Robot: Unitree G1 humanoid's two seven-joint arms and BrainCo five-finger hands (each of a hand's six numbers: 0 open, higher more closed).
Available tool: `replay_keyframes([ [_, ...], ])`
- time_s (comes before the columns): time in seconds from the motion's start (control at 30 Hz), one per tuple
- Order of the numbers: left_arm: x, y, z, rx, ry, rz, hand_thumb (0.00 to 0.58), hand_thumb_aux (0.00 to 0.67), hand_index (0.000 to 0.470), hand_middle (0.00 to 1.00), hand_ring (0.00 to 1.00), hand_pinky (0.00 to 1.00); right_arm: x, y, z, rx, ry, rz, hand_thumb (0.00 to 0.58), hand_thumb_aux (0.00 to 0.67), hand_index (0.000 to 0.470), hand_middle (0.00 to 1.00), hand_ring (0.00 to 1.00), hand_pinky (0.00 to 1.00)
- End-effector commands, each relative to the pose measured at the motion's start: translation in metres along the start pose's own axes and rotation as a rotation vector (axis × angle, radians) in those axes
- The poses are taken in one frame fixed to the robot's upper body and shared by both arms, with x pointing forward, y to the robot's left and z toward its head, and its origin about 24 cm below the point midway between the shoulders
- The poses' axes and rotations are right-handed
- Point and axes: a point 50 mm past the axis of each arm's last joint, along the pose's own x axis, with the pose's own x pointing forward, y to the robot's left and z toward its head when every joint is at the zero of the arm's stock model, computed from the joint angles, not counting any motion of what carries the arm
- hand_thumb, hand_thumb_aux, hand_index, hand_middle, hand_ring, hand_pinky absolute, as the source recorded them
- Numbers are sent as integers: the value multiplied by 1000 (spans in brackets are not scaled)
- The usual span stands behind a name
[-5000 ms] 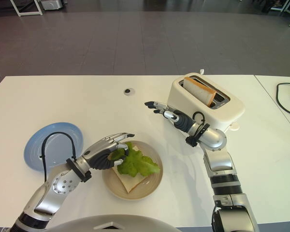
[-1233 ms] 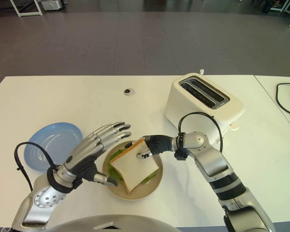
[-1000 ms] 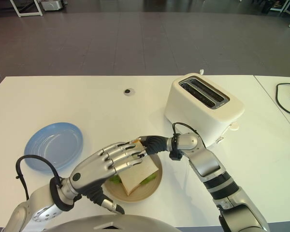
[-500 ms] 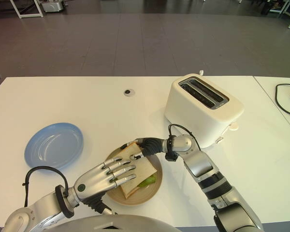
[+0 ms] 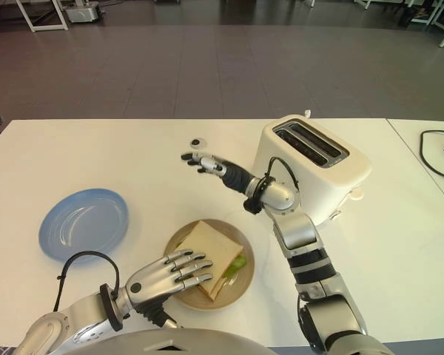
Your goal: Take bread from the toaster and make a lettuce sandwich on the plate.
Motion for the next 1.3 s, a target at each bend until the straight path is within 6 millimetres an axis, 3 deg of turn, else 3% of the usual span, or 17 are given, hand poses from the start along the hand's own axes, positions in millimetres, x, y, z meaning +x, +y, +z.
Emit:
replay_keyframes([
  [0.03,-17,-43,-7,-28,41,-265,0,0,0,0,0,0,-6,-1,11,-2,-89,-14,0,0,0,0,0,0],
  [0.13,-15,-39,-17,-5,58,-238,0,0,0,0,0,0,-16,3,18,-20,-141,48,0,0,0,0,0,0],
  [0.23,-11,-25,-21,-9,64,-166,0,0,0,0,0,0,-49,10,27,-282,-142,260,0,0,0,0,0,0],
  [0.33,-7,6,-22,-8,75,-39,0,0,0,0,0,0,-95,-6,20,-501,-9,338,0,0,0,0,0,0],
  [0.43,-8,41,-21,12,79,57,0,0,0,0,0,0,-138,-20,12,-527,92,341,0,0,0,0,0,0],
  [0.53,-16,80,-8,-71,21,191,0,0,0,0,0,0,-170,-10,8,-465,133,416,0,0,0,0,0,0],
  [0.57,-22,90,-6,-120,12,235,0,0,0,0,0,0,-175,-3,6,-444,136,446,0,0,0,561,561,561],
  [0.6,-30,99,-5,-175,13,274,0,0,0,0,0,0,-179,8,0,-438,149,489,190,121,85,976,976,976],
  [0.63,-39,101,-6,-228,22,282,0,0,0,0,0,0,-181,19,-6,-445,162,529,500,420,295,1000,1000,1000],
  [0.7,-51,90,-8,-327,59,207,0,0,0,0,0,0,-183,39,-14,-455,176,595,580,670,470,1000,1000,1000],
  [0.73,-54,77,-8,-366,89,124,0,0,0,286,286,286,-184,46,-17,-455,180,618,580,670,470,1000,1000,1000],
  [0.77,-57,60,-9,-368,140,20,62,37,26,820,820,820,-185,52,-20,-461,185,648,580,670,470,1000,1000,1000],
  [0.8,-60,44,-8,-370,169,-67,460,365,256,1000,1000,1000,-186,60,-24,-475,195,681,580,670,470,1000,1000,1000],
  [0.83,-61,32,-5,-381,177,-134,580,670,470,1000,1000,1000,-186,69,-30,-483,204,710,580,670,470,1000,1000,1000],
  [0.97,-60,11,15,-401,149,-234,580,670,470,1000,1000,1000,-185,99,-50,-517,215,739,580,670,470,1000,1000,1000],
  [1.2,-44,-8,0,-162,186,-204,580,670,470,1000,1000,1000,-172,124,-86,-586,242,682,580,670,470,1000,1000,1000],
  [1.3,-29,-24,-13,-136,218,-192,580,670,470,1000,1000,1000,-148,133,-105,-620,258,633,580,670,470,1000,1000,1000],
])
